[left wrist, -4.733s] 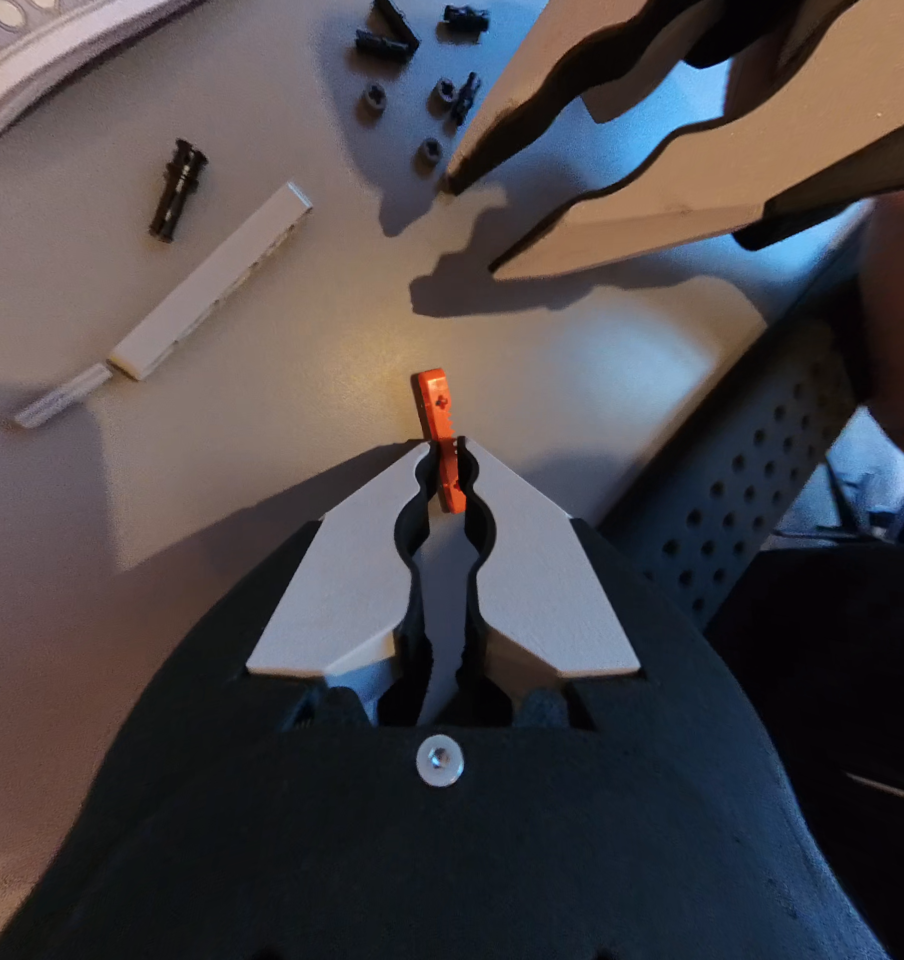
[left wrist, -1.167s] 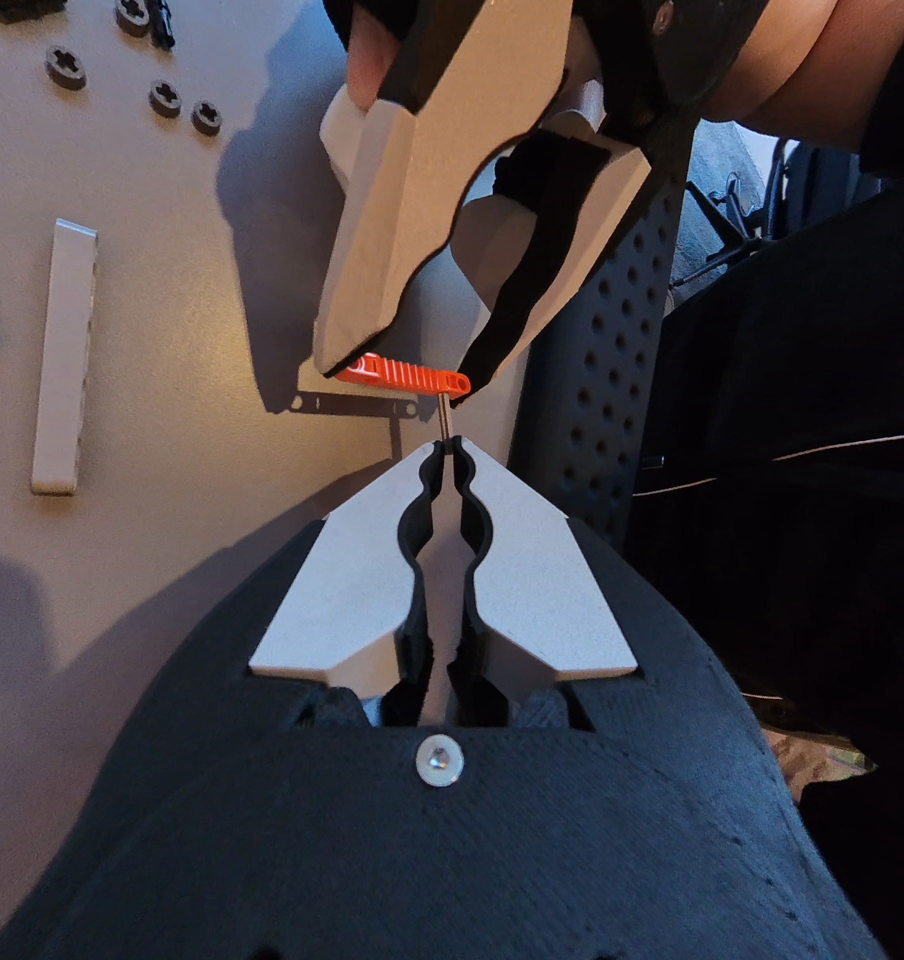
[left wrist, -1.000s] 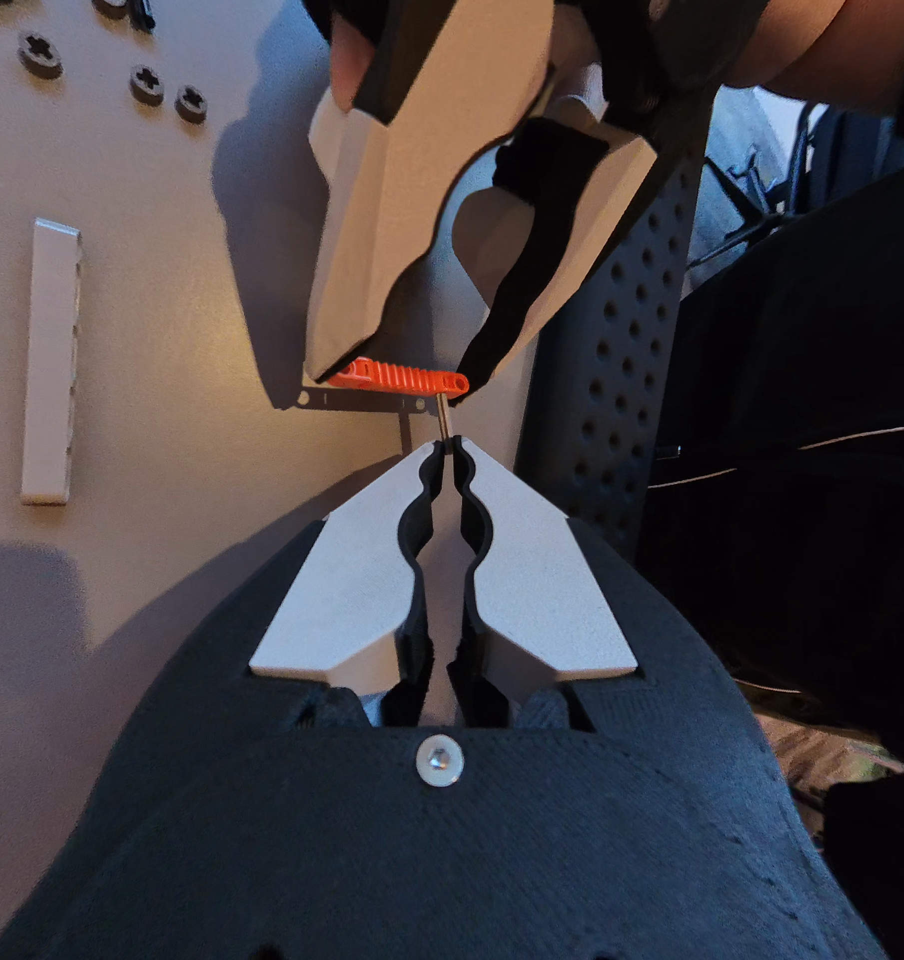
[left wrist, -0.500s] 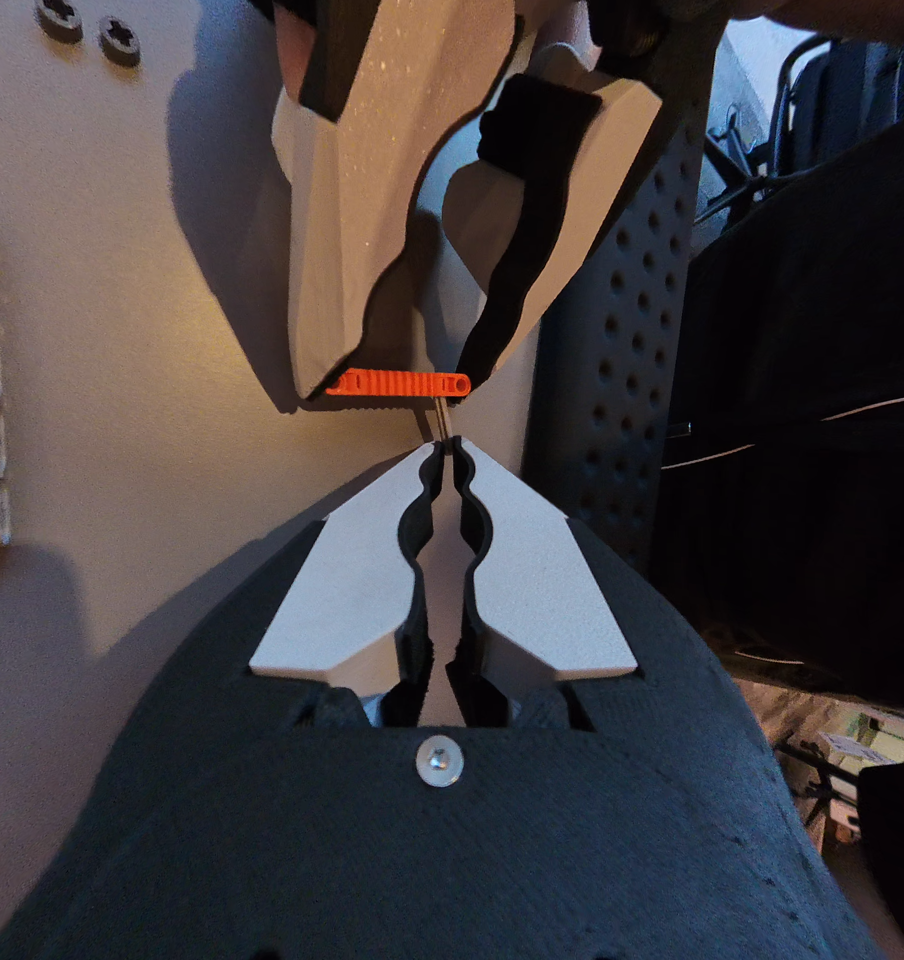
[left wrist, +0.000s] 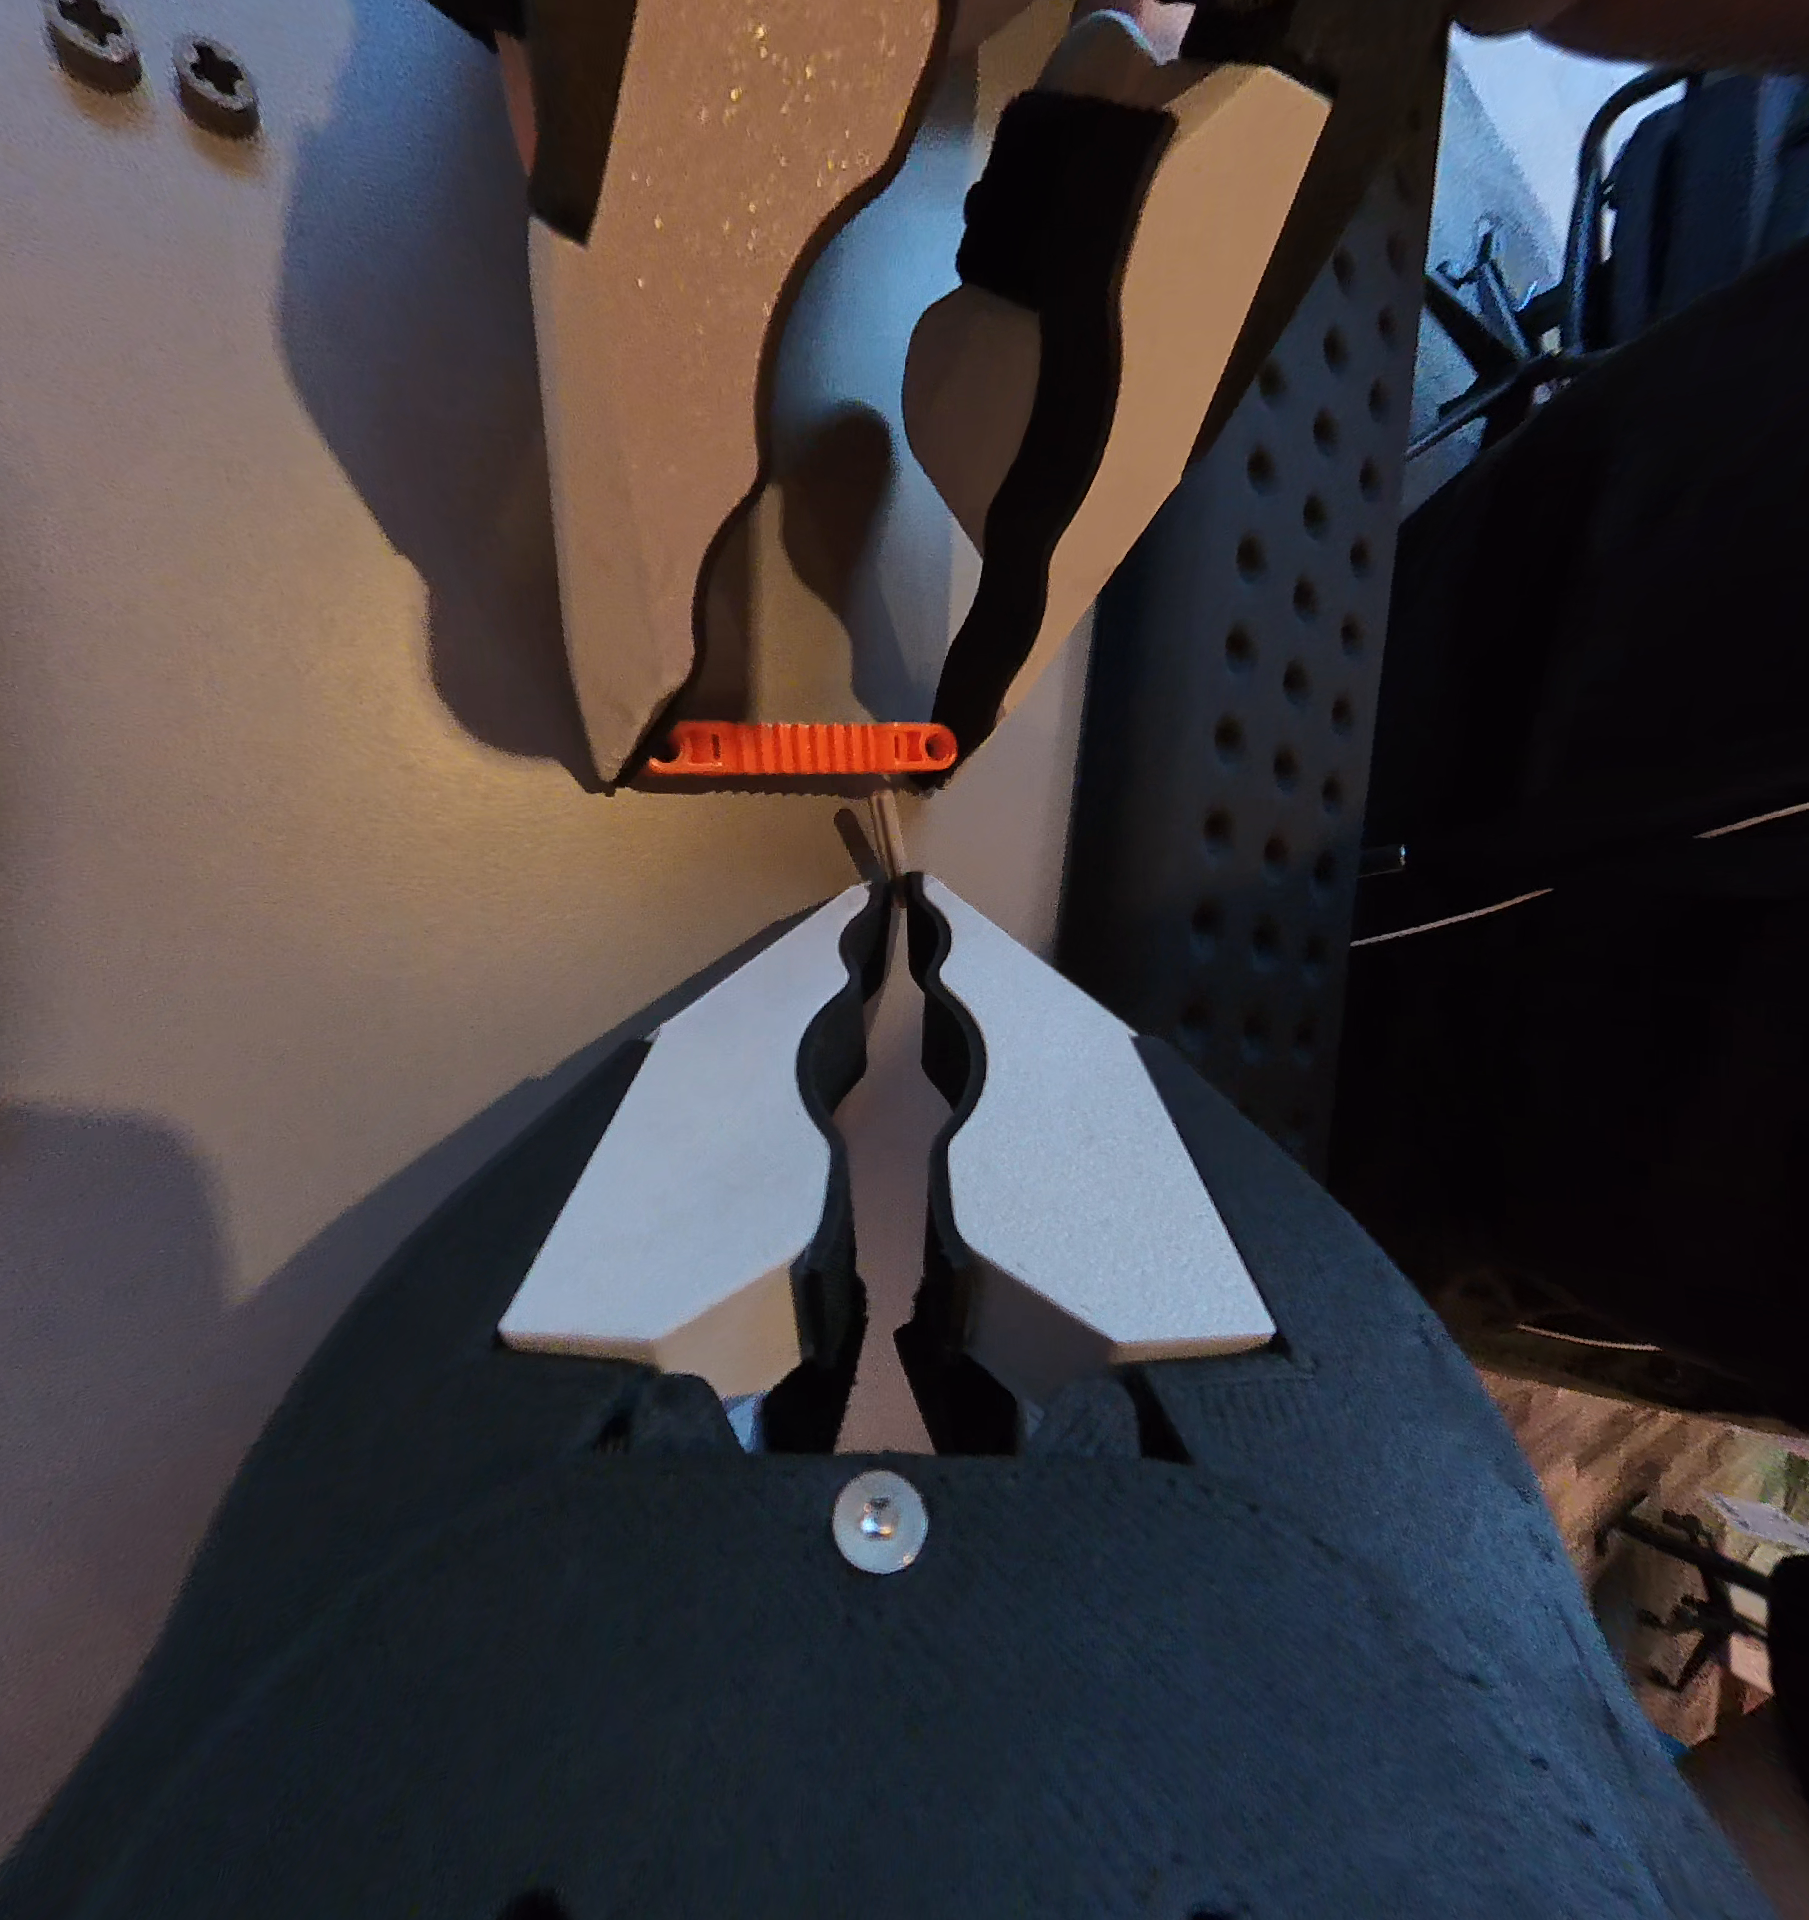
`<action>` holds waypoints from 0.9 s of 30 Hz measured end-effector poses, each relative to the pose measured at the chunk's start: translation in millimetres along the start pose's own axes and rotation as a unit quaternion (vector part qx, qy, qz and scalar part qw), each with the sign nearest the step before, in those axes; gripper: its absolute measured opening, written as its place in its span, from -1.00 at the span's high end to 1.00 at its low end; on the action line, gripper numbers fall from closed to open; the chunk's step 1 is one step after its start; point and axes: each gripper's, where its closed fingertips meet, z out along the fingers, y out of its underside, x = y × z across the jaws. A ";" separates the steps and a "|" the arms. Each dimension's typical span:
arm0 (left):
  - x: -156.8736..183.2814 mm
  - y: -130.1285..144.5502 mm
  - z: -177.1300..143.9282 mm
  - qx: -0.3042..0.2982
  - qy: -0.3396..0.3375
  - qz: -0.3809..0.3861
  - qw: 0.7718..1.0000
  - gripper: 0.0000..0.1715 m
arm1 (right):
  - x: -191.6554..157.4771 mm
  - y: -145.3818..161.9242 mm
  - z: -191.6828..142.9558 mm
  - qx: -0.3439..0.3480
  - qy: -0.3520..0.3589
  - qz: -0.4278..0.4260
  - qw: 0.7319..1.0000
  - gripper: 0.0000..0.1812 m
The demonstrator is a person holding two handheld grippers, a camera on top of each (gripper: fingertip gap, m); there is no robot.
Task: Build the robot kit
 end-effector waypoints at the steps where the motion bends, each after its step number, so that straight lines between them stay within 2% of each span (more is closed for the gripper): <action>1: -0.8 1.5 -1.3 -0.008 -0.003 -0.001 1.000 1.00 | 0.2 0.1 -0.1 0.000 0.000 0.002 1.000 0.37; 15: -15.3 27.0 -24.6 -0.163 -0.069 -0.008 0.984 1.00 | 5.7 0.7 -1.5 -0.026 0.048 0.017 0.998 0.37; 27: -16.8 28.2 -25.5 -0.205 -0.086 -0.006 0.975 1.00 | 5.8 0.4 -2.3 -0.033 0.061 0.009 0.998 0.37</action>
